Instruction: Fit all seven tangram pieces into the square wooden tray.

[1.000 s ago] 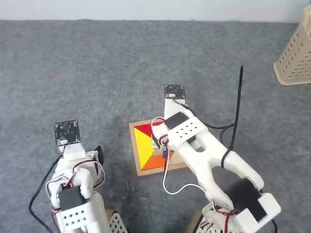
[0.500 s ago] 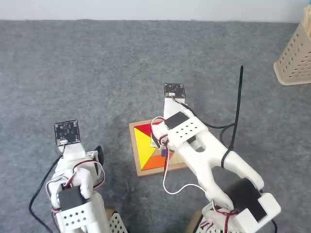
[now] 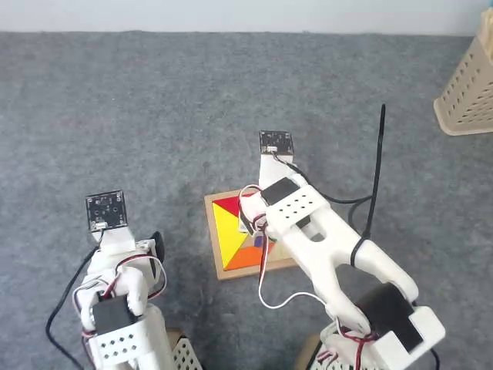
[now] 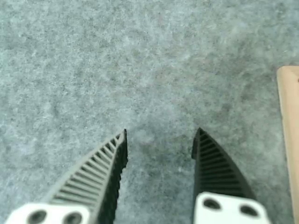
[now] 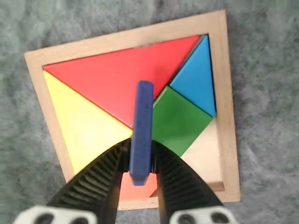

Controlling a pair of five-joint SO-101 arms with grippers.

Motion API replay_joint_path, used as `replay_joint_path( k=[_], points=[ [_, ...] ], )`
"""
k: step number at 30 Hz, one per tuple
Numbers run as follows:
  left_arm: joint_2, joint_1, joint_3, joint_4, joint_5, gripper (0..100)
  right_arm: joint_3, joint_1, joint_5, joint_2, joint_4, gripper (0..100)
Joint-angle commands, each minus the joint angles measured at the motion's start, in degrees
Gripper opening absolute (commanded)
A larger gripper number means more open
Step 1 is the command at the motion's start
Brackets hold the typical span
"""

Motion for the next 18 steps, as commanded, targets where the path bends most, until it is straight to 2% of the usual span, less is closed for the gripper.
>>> replay_joint_path(
  k=[1,15,18],
  points=[
    [-0.8,0.2,-0.7,0.3,-0.3,22,-0.1,-0.1,-0.4,-0.2,-0.9,1.1],
    [-0.8,0.2,-0.7,0.3,-0.3,22,1.1,-0.1,1.9,-0.2,-0.7,1.3],
    [-0.8,0.2,-0.7,0.3,-0.3,22,1.3,-0.1,1.9,-0.2,-0.6,7.7]
  ],
)
